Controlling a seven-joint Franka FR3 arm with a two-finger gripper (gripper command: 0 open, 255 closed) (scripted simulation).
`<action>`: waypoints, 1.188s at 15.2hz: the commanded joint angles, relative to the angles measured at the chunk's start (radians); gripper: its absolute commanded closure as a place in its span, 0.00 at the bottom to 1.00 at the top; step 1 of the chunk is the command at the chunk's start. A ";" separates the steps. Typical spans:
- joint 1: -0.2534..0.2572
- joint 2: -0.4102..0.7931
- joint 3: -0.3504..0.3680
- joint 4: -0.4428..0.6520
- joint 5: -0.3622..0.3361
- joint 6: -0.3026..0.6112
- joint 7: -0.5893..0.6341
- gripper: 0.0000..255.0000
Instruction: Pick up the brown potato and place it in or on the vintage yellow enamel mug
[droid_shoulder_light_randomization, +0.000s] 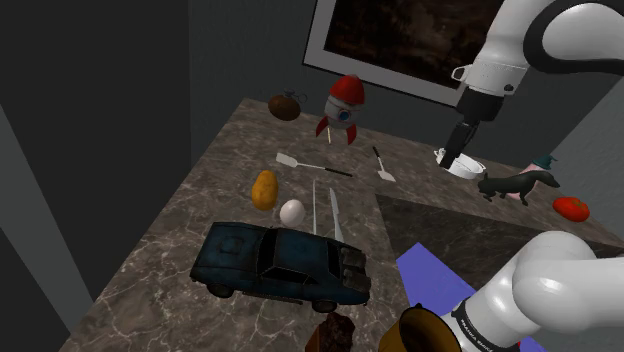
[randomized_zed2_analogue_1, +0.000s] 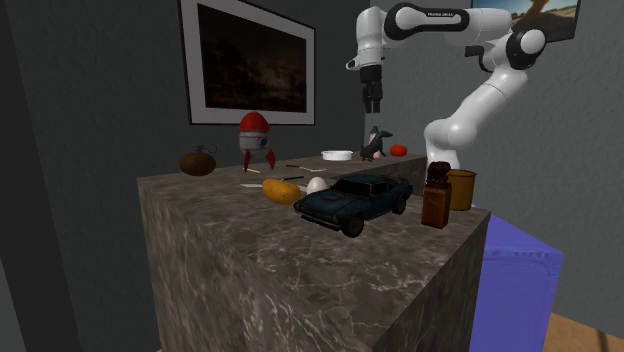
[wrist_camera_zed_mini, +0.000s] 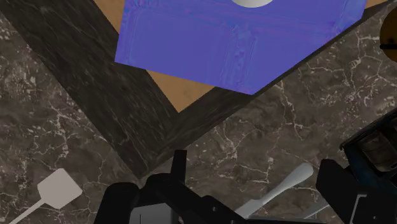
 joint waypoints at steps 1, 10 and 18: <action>0.000 0.000 0.000 0.000 0.000 0.000 0.000 0.00; 0.006 0.203 0.184 0.007 0.111 0.218 0.301 0.00; -0.014 0.473 0.328 0.122 0.115 0.391 0.569 0.00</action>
